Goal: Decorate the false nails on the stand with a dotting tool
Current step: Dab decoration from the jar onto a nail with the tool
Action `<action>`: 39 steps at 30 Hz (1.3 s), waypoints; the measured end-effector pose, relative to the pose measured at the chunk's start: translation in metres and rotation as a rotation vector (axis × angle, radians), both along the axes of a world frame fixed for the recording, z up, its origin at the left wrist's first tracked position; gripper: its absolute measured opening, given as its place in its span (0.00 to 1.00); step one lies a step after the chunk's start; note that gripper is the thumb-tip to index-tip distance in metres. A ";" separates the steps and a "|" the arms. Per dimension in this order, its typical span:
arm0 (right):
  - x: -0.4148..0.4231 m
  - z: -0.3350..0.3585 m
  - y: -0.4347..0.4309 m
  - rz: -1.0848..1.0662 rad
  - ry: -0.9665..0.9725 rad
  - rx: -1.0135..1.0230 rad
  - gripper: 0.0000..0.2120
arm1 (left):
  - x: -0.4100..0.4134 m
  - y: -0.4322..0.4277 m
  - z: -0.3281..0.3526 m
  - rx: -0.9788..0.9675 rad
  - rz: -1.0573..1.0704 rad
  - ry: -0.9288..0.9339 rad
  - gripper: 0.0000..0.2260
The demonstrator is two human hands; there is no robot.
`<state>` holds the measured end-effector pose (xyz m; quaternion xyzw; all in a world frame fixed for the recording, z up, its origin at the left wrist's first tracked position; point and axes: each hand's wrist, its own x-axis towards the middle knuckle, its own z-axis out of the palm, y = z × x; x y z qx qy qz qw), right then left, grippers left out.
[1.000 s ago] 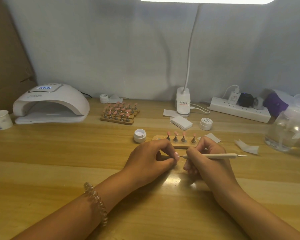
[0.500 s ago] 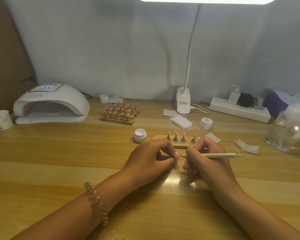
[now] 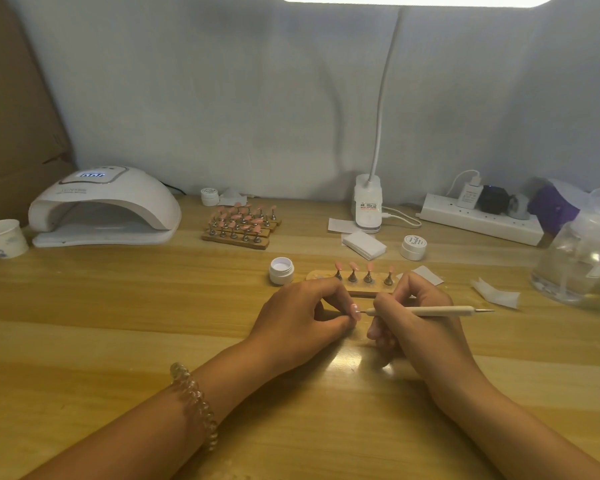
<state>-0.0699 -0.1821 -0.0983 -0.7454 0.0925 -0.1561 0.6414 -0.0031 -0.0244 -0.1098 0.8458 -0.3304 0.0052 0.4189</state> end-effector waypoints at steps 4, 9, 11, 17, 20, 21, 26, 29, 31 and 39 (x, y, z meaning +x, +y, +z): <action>0.000 0.000 0.000 -0.005 -0.008 0.008 0.09 | 0.000 0.000 -0.001 -0.001 -0.001 0.000 0.07; -0.001 0.001 0.000 -0.003 -0.008 0.007 0.09 | 0.001 0.000 -0.002 -0.009 -0.007 0.004 0.05; 0.000 0.001 0.000 0.000 -0.009 0.006 0.09 | 0.001 0.000 -0.002 -0.011 -0.009 0.004 0.05; -0.001 0.000 0.000 -0.014 -0.028 0.013 0.09 | 0.001 0.000 -0.003 -0.018 -0.009 0.006 0.03; -0.001 0.000 0.000 -0.011 -0.030 0.009 0.09 | 0.001 0.000 -0.003 -0.016 -0.006 0.006 0.04; -0.001 -0.001 0.000 -0.007 -0.030 0.007 0.09 | 0.001 0.000 -0.003 -0.013 -0.006 0.004 0.04; 0.000 -0.001 0.000 -0.007 -0.028 0.009 0.09 | 0.001 0.000 -0.002 -0.010 -0.010 0.004 0.04; -0.001 -0.002 -0.001 -0.029 -0.038 0.034 0.09 | 0.001 0.001 -0.003 -0.014 -0.007 0.003 0.07; -0.001 -0.001 -0.001 -0.040 -0.046 0.069 0.10 | 0.001 0.000 -0.002 -0.008 -0.006 -0.006 0.08; -0.003 0.000 -0.002 -0.063 -0.092 0.141 0.12 | 0.002 0.000 -0.003 0.000 -0.010 -0.020 0.06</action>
